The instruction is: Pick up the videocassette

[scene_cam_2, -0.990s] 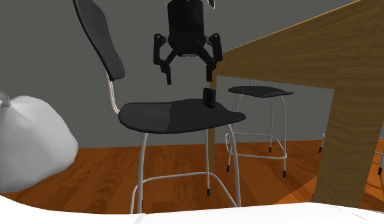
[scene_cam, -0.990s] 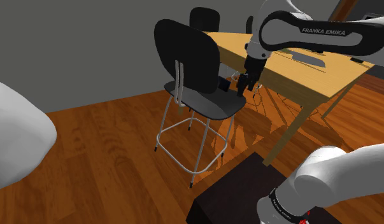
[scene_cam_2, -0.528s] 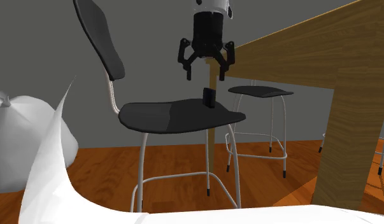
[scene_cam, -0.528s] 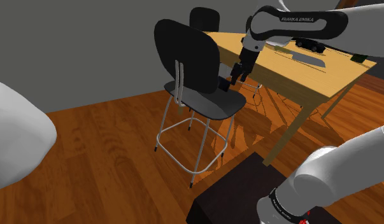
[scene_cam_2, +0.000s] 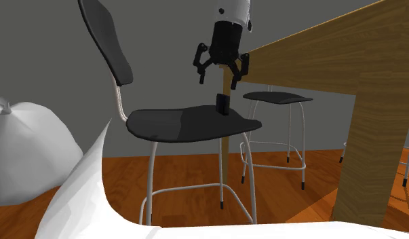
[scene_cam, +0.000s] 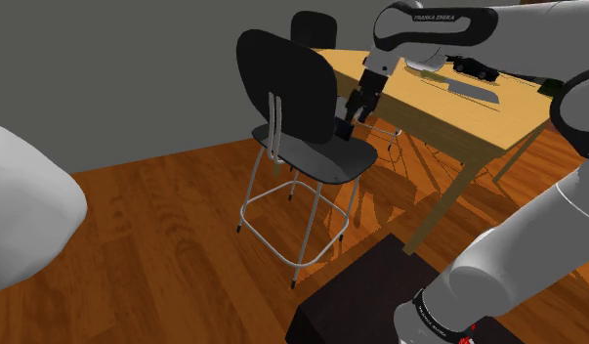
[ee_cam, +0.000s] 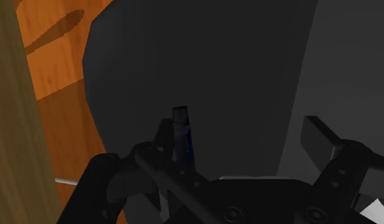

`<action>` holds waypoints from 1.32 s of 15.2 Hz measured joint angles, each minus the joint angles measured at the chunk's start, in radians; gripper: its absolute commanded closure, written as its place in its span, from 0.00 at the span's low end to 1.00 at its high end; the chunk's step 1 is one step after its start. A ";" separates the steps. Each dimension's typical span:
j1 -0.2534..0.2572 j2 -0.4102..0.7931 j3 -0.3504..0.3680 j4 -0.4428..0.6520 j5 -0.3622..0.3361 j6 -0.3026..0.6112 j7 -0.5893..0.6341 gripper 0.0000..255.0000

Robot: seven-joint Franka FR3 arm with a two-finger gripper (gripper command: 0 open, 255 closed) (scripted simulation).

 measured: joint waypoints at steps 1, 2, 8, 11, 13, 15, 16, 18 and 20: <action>-0.002 -0.011 0.005 -0.020 -0.006 0.033 -0.004 0.00; -0.004 -0.016 0.008 -0.045 0.002 0.079 -0.007 0.00; -0.016 0.020 0.026 -0.066 0.011 0.185 -0.012 1.00; -0.014 0.042 0.028 -0.056 -0.039 0.193 -0.005 1.00; -0.013 0.036 0.030 -0.065 -0.047 0.204 -0.006 1.00; -0.013 0.032 0.030 -0.070 -0.048 0.211 -0.008 1.00; -0.017 0.029 0.028 -0.066 -0.029 0.204 -0.018 1.00; -0.026 0.017 0.025 -0.064 -0.001 0.169 -0.018 1.00; -0.032 0.019 0.026 -0.038 0.005 0.125 -0.015 1.00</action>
